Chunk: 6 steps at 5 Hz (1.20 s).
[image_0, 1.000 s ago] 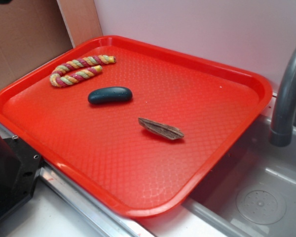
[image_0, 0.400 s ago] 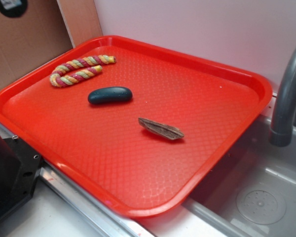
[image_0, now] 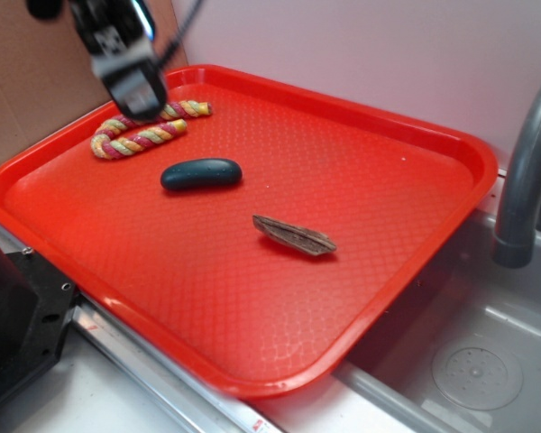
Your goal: Grab the wood chip.
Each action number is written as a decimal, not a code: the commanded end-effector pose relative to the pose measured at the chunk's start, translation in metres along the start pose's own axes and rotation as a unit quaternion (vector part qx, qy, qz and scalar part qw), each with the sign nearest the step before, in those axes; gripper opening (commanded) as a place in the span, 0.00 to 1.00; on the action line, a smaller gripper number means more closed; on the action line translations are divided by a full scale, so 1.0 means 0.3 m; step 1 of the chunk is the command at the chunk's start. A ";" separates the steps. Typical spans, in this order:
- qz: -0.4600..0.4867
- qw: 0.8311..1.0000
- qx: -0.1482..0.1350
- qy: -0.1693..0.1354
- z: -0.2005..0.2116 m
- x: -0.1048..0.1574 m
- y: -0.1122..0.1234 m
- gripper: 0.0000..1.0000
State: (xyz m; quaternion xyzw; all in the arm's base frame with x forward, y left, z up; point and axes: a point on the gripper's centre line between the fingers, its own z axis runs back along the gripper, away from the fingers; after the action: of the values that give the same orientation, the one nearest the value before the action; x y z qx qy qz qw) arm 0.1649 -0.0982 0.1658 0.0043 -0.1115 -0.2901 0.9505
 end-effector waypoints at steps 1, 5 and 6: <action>-0.028 0.999 -0.008 0.032 -0.208 0.076 -0.034 1.00; -0.030 0.993 -0.035 0.105 -0.485 0.096 0.041 0.99; -0.034 0.993 -0.027 0.114 -0.496 0.111 0.050 0.00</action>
State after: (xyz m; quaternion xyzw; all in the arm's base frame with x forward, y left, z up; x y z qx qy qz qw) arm 0.2291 -0.1110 0.0208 0.0184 0.0267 -0.3257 0.9449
